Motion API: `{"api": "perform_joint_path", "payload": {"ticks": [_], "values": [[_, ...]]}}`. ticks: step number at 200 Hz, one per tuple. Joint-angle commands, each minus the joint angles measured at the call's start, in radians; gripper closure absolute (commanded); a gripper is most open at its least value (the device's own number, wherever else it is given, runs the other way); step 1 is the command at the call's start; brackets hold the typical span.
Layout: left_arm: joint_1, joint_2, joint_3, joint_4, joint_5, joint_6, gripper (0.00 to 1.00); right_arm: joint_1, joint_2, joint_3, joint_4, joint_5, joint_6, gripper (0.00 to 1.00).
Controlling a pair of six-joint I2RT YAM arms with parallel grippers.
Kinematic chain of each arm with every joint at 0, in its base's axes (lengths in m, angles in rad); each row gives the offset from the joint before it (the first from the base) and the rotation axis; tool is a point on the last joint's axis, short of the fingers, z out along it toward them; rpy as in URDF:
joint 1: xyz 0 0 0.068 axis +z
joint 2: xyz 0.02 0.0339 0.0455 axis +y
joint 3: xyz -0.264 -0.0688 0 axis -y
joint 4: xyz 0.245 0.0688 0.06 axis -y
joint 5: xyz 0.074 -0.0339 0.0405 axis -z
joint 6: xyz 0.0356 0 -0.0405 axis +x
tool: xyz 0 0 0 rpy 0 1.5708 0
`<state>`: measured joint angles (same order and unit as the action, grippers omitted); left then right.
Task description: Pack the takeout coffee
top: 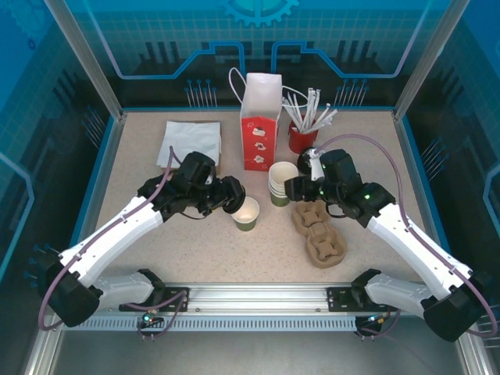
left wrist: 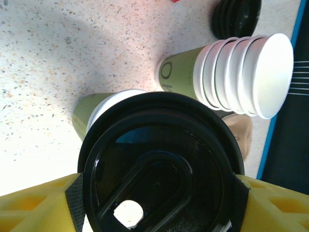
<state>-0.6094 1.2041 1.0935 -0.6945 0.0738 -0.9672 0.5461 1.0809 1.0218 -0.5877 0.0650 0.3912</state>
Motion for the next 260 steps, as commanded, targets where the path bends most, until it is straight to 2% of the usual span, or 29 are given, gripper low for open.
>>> {"api": "perform_joint_path", "payload": {"ticks": [1,74,206,260], "values": [[-0.033,0.039,0.070,-0.087,-0.082,0.082,0.26,-0.022,-0.004,0.040,-0.160,0.209,-0.009,0.27],[-0.125,0.209,0.180,-0.187,-0.246,0.167,0.29,-0.056,-0.027,0.012,-0.217,0.290,0.008,0.28],[-0.173,0.324,0.234,-0.203,-0.296,0.186,0.29,-0.088,-0.056,-0.026,-0.198,0.249,-0.002,0.27],[-0.178,0.341,0.235,-0.198,-0.294,0.185,0.29,-0.095,-0.058,-0.035,-0.189,0.236,-0.002,0.12]]}}
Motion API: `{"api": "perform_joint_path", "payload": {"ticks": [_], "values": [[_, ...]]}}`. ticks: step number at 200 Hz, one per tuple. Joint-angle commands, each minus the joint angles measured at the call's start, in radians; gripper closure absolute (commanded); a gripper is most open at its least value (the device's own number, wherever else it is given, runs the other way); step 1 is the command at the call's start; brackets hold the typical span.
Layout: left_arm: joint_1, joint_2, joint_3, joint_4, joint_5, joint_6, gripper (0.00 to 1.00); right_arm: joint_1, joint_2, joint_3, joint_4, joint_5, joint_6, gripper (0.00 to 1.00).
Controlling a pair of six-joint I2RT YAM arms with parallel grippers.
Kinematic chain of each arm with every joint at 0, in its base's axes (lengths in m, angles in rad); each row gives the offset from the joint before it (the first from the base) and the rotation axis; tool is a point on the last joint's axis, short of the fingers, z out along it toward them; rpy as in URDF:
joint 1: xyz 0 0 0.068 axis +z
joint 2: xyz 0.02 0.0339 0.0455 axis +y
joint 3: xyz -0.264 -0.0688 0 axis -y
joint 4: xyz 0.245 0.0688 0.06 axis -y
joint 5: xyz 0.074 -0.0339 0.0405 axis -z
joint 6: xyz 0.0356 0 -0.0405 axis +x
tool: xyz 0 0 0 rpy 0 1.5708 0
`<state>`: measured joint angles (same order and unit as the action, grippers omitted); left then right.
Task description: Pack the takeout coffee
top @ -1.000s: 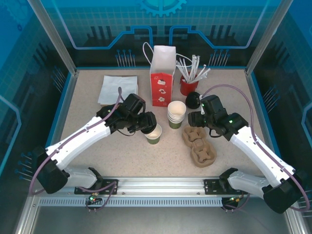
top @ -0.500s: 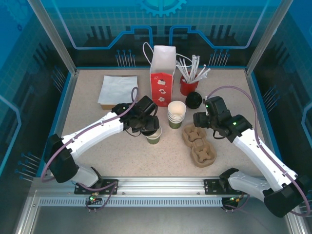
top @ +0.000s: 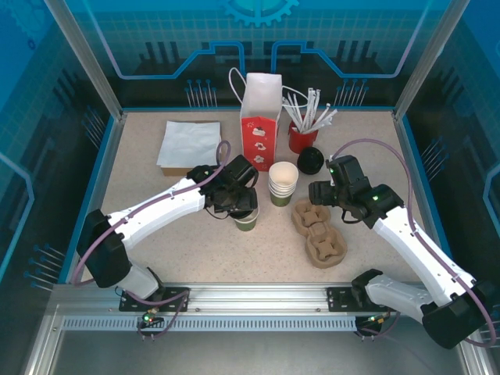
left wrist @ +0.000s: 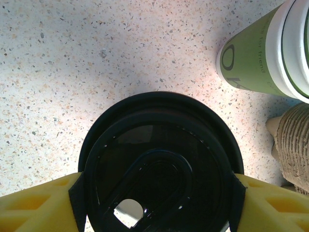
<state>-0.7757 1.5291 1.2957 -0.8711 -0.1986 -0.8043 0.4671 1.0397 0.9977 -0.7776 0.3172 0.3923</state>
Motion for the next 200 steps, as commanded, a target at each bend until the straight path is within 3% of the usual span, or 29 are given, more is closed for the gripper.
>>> {"api": "perform_joint_path", "payload": {"ticks": [1,39,139,200], "values": [[-0.011,0.016,0.033,-0.021,-0.021,0.022,0.29,-0.016,-0.018,-0.011,0.001,-0.016,-0.003,0.12],[-0.017,0.036,0.040,-0.015,-0.014,0.017,0.29,-0.026,-0.015,-0.016,0.008,-0.029,-0.005,0.00],[-0.032,0.066,0.066,-0.042,-0.025,0.022,0.28,-0.036,-0.011,-0.026,0.021,-0.047,-0.006,0.00],[-0.068,0.079,0.101,-0.103,-0.114,0.033,0.29,-0.041,-0.004,-0.030,0.027,-0.055,-0.006,0.00]]}}
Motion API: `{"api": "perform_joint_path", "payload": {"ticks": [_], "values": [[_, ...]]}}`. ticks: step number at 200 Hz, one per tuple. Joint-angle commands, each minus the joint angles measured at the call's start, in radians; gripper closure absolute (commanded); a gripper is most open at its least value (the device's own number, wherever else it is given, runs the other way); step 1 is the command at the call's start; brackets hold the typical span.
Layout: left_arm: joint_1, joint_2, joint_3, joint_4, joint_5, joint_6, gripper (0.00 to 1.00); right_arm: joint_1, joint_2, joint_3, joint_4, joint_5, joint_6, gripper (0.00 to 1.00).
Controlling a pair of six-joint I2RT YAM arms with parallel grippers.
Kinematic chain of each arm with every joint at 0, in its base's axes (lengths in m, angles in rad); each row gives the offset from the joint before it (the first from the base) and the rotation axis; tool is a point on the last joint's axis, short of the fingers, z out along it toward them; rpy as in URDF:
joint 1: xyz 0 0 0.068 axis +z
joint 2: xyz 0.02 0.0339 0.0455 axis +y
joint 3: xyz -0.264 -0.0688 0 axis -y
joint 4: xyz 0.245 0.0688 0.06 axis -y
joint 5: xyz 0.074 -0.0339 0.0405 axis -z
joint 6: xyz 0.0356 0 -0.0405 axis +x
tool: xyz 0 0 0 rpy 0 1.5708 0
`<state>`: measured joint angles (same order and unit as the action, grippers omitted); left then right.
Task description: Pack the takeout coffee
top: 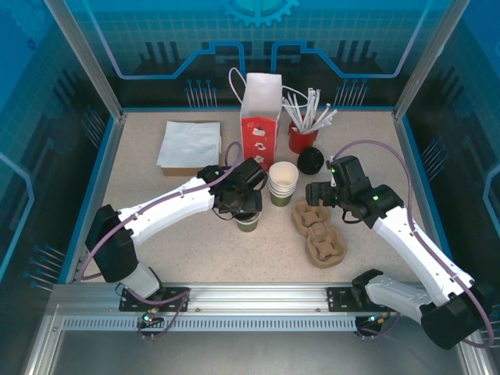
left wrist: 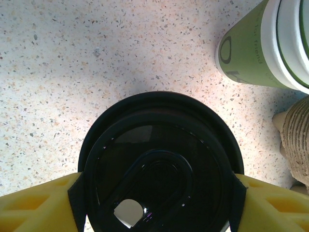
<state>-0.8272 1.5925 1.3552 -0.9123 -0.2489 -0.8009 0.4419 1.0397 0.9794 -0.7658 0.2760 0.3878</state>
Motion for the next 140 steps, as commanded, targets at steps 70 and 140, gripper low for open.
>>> {"api": "perform_joint_path", "payload": {"ticks": [70,140], "values": [[-0.040,0.042,0.064,-0.078,-0.092,0.032,0.28,-0.017,-0.012,-0.017,0.022,-0.018,0.000,0.00],[-0.058,0.061,0.083,-0.084,-0.109,0.032,0.28,-0.019,-0.012,-0.024,0.026,-0.022,0.001,0.00]]}}
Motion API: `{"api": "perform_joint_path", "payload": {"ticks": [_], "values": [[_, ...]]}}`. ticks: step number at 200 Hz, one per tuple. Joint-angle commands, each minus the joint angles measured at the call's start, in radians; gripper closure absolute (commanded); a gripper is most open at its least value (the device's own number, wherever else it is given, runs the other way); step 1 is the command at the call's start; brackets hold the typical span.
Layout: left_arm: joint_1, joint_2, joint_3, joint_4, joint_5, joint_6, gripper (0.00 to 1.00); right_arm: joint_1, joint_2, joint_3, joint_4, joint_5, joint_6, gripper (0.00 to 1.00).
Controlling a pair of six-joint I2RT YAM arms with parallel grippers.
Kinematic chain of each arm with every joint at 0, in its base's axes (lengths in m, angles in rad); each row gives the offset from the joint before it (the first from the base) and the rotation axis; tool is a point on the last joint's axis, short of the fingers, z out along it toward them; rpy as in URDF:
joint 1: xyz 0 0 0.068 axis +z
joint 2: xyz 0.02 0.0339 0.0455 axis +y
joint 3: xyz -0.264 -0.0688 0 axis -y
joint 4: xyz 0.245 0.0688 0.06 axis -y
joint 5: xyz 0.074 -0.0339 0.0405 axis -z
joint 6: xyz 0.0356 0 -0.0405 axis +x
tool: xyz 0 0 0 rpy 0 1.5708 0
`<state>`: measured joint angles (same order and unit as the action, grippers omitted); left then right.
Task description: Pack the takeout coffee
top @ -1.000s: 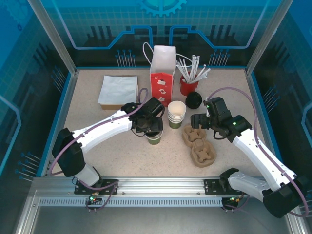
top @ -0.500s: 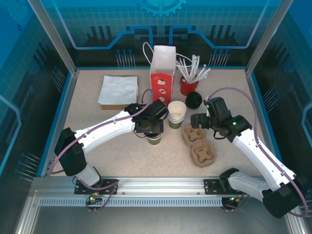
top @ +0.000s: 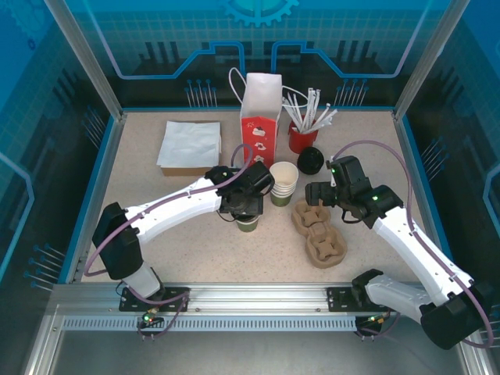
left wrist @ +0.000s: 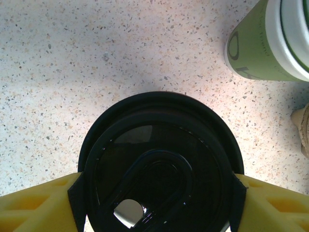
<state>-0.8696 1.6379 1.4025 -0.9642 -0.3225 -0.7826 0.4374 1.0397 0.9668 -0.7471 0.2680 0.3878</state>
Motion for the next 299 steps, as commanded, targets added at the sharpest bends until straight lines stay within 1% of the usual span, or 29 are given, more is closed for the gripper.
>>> {"api": "perform_joint_path", "payload": {"ticks": [1,65,149,219,272,299], "values": [[-0.016,0.016,0.036,-0.032,-0.036,0.015,0.29,-0.014,-0.012,-0.012,0.008,-0.013,0.001,0.00],[-0.024,0.041,0.044,-0.049,-0.048,0.017,0.28,-0.019,-0.014,-0.015,0.008,-0.018,0.000,0.00],[-0.028,0.048,0.036,-0.033,-0.017,0.025,0.26,-0.023,-0.014,-0.027,0.017,-0.022,0.003,0.00],[-0.043,0.065,0.050,-0.043,-0.031,0.036,0.25,-0.026,-0.013,-0.034,0.023,-0.030,0.004,0.00],[-0.046,0.077,0.058,-0.050,-0.035,0.039,0.23,-0.028,-0.011,-0.034,0.026,-0.035,0.004,0.00],[-0.048,0.080,0.064,-0.051,-0.036,0.042,0.19,-0.028,-0.009,-0.036,0.027,-0.038,0.005,0.00]]}}
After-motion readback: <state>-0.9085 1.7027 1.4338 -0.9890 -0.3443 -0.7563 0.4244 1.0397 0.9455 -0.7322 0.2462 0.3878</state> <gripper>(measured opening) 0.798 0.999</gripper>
